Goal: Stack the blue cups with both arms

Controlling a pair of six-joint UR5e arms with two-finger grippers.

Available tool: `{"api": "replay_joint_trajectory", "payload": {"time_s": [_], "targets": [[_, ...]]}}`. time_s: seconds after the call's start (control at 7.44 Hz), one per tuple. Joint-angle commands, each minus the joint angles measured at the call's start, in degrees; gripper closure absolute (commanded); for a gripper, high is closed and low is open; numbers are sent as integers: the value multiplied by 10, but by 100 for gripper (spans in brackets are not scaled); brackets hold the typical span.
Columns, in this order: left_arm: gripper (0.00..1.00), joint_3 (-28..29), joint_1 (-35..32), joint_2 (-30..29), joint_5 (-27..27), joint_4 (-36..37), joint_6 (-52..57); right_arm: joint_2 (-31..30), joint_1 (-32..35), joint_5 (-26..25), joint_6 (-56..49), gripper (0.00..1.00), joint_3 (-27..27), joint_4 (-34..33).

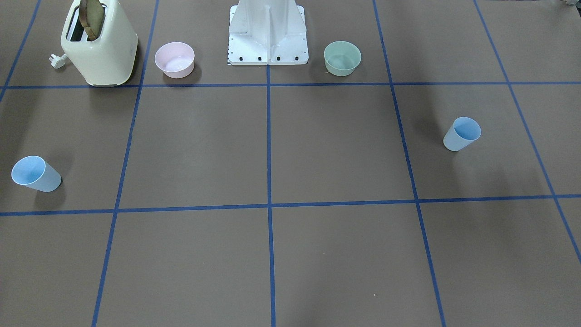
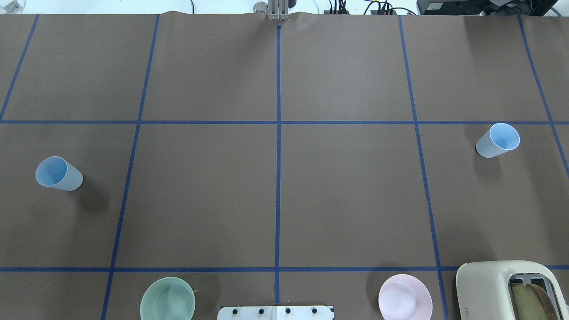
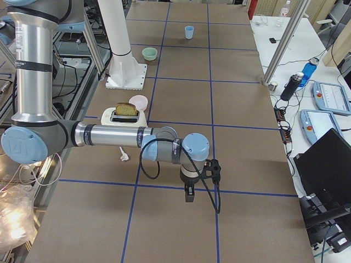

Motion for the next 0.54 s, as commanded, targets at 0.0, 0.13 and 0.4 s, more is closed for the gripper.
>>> {"api": "replay_joint_trajectory", "payload": {"time_s": [0.0, 0.13, 0.4], "targets": [[2, 0, 0, 2, 4, -16, 5, 0, 0, 0, 0, 0, 0, 0], [2, 0, 0, 2, 3, -22, 1, 0, 0, 1, 0, 0, 1, 0], [2, -1, 0, 2, 3, -22, 3, 2, -1, 2, 2, 0, 14, 0]]}}
